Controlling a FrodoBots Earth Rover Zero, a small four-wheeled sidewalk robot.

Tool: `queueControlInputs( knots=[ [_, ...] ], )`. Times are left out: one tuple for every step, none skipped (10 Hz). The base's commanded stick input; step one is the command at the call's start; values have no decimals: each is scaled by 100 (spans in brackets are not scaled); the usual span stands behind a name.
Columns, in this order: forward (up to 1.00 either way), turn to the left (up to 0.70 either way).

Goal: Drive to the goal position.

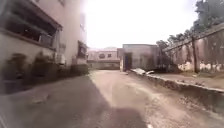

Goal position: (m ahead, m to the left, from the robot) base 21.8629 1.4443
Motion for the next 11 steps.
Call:
queueControlInputs(
  knots=[
    [70,1],
    [70,1],
    [70,1],
    [70,1],
    [70,1],
    [70,1],
    [70,3],
    [70,6],
    [70,7],
    [70,8],
    [70,8]
  ],
)
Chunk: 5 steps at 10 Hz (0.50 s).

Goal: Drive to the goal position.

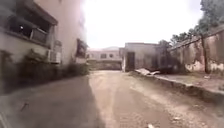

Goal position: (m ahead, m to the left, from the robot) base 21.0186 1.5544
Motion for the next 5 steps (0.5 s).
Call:
queueControlInputs(
  knots=[
    [70,9],
    [70,9],
    [70,10],
    [70,9],
    [70,9]
  ],
)
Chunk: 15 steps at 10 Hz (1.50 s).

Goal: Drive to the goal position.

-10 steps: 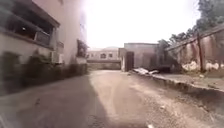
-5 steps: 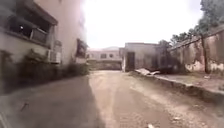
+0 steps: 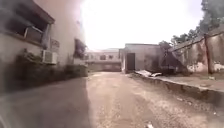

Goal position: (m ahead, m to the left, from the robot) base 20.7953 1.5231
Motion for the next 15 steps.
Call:
queueControlInputs(
  knots=[
    [70,7],
    [70,7],
    [70,8],
    [70,9],
    [70,8],
    [70,8],
    [70,8],
    [70,8],
    [70,8],
    [70,8],
    [70,8],
    [70,9],
    [70,9],
    [70,9],
    [70,9]
  ],
)
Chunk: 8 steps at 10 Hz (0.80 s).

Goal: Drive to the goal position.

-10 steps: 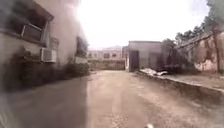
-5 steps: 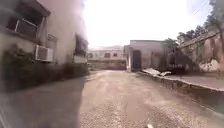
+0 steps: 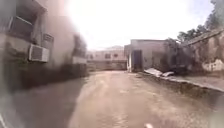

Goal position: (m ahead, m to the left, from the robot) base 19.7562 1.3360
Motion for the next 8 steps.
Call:
queueControlInputs(
  knots=[
    [70,9],
    [70,9],
    [70,9],
    [70,9],
    [70,9],
    [70,8],
    [70,8],
    [70,8]
  ],
)
